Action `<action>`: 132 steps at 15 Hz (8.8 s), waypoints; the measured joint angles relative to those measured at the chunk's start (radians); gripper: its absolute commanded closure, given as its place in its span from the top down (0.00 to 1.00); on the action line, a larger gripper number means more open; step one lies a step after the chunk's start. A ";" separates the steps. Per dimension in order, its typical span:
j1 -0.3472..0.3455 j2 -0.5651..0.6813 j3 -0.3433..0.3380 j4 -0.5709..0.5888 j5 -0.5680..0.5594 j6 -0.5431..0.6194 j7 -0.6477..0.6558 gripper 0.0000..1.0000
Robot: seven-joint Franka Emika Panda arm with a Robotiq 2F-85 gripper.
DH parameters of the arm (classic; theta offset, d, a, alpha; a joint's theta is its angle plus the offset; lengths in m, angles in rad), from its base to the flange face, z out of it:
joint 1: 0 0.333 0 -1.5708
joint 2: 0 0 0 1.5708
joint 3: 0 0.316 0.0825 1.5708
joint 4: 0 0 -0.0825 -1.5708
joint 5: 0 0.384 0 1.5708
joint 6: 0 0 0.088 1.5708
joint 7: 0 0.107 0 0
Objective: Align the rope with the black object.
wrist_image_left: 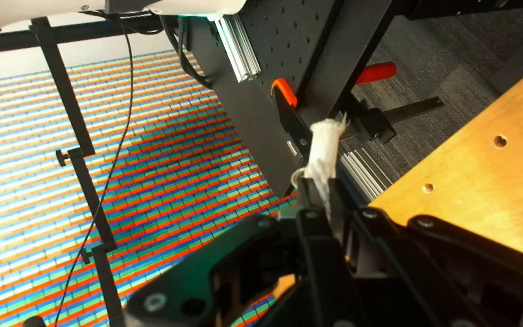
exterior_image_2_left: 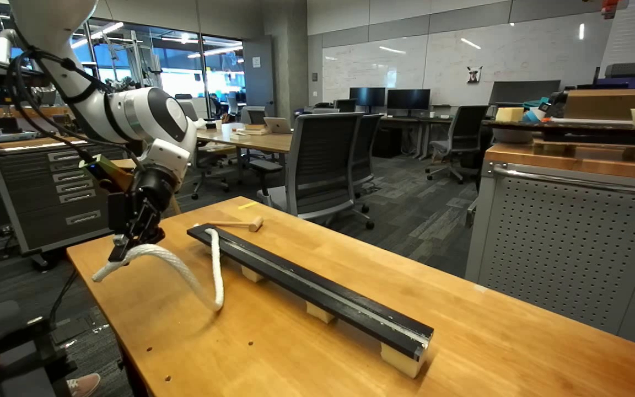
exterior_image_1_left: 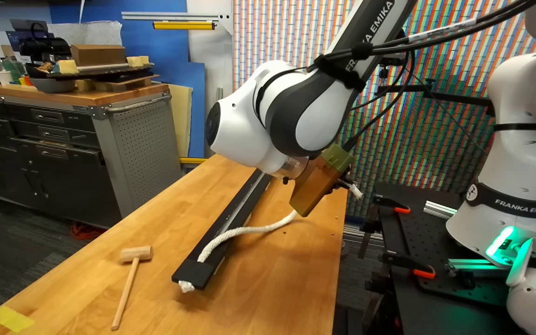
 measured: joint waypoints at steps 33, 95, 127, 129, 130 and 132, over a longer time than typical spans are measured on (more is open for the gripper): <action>-0.426 -0.467 -0.123 -0.567 0.070 1.216 -0.449 0.03; -0.239 0.027 -0.187 -0.001 0.193 0.970 -0.533 1.00; -0.500 0.025 -0.335 -0.141 0.792 1.154 0.131 1.00; -0.510 0.033 -0.331 -0.128 0.841 1.168 0.178 1.00; -0.513 0.038 -0.326 -0.122 0.866 1.176 0.201 1.00; -0.514 0.049 -0.311 -0.108 0.901 1.189 0.242 1.00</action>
